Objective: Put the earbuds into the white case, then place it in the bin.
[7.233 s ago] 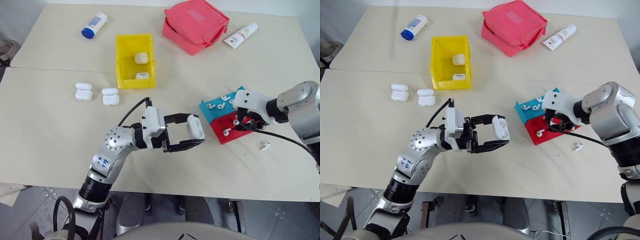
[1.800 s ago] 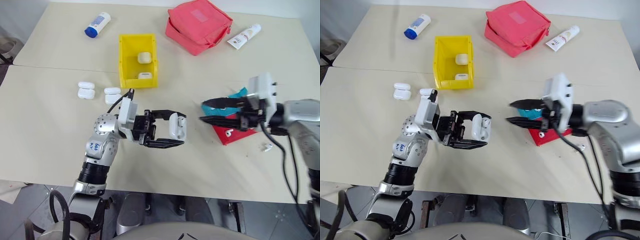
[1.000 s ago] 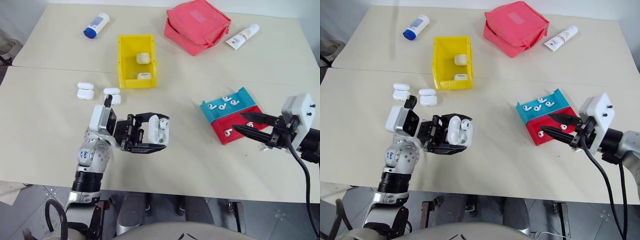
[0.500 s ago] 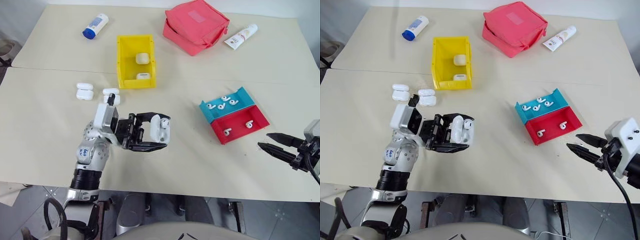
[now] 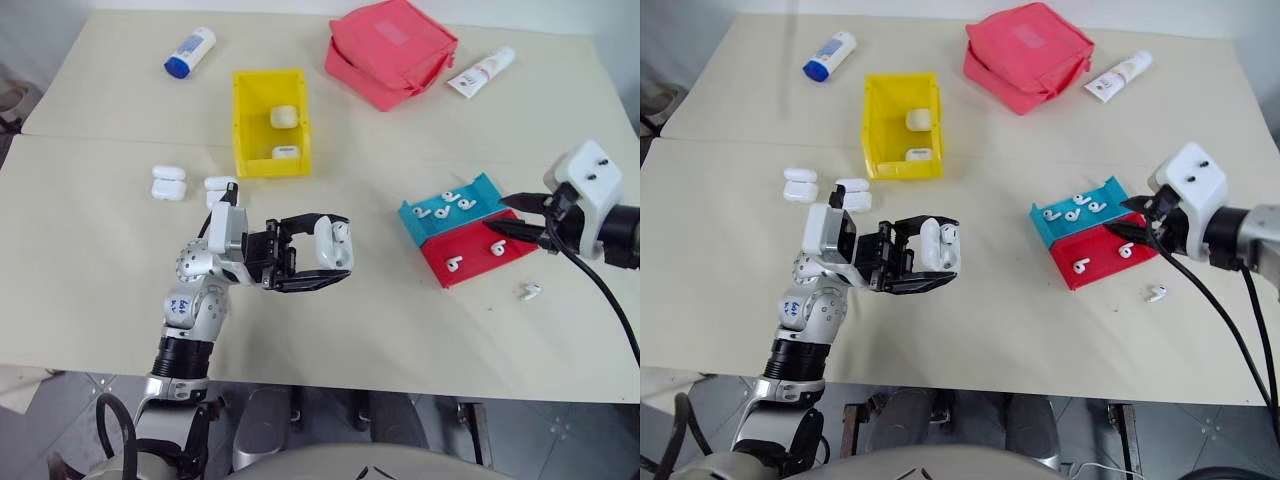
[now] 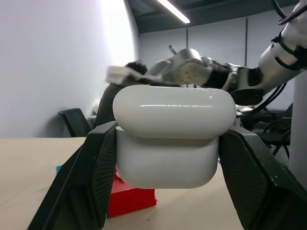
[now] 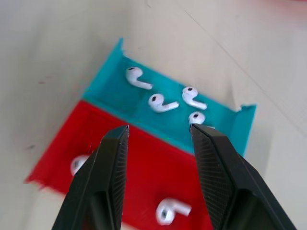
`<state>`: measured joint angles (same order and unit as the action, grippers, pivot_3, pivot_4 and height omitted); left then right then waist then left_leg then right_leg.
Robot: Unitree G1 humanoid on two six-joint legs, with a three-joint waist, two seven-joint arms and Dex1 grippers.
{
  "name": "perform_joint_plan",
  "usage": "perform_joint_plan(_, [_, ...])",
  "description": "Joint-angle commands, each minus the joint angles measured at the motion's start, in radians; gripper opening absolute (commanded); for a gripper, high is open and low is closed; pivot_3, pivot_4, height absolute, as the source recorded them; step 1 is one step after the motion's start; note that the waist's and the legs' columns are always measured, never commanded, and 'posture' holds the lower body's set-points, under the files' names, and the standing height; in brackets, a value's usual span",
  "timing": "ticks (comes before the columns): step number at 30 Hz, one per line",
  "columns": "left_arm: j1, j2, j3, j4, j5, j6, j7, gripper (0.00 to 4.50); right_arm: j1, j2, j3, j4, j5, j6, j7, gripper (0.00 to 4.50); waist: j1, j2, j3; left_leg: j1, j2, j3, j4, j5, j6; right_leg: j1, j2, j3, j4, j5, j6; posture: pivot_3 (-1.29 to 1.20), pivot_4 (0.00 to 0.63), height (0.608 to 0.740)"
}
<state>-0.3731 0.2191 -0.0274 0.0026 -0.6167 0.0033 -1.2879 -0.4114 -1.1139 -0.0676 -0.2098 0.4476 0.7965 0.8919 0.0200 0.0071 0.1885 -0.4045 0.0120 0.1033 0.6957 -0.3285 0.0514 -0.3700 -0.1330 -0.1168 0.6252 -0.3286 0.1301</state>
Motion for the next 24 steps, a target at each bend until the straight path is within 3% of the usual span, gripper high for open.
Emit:
perform_joint_plan(1, [0.039,-0.010,-0.015,-0.082,0.012,-0.028,0.036,2.81,-0.200,0.025,0.182,0.148,-0.134,-0.015,0.056,2.12,-0.002,0.000,0.000,-0.001,0.000,0.002,0.000,0.000,0.000,-0.001,0.000,0.001,0.000,0.000,0.000,0.00,0.150,0.740])
perform_joint_plan(6, [0.088,-0.010,-0.021,-0.132,0.023,-0.047,0.082,2.81,-0.410,0.106,0.343,0.331,-0.265,-0.069,0.125,2.12,-0.008,0.000,0.000,-0.002,0.000,0.002,0.000,0.000,0.000,-0.003,0.000,0.000,0.001,0.000,0.000,0.00,0.150,0.740])
perform_joint_plan(12, [0.131,-0.009,-0.033,-0.175,0.029,-0.060,0.123,2.81,-0.528,0.151,0.461,0.462,-0.401,-0.142,0.214,2.12,-0.008,0.000,0.000,-0.002,0.000,0.002,0.000,0.000,0.000,-0.003,-0.001,0.000,0.001,0.000,0.000,0.00,0.150,0.740])
perform_joint_plan(24, [0.142,-0.011,-0.052,-0.186,0.034,-0.077,0.160,2.81,-0.636,0.275,0.459,0.728,-0.529,-0.138,0.184,2.12,-0.021,0.000,0.000,-0.002,0.000,0.003,0.000,0.000,0.000,-0.003,-0.001,0.000,0.002,0.000,0.000,0.00,0.150,0.740])
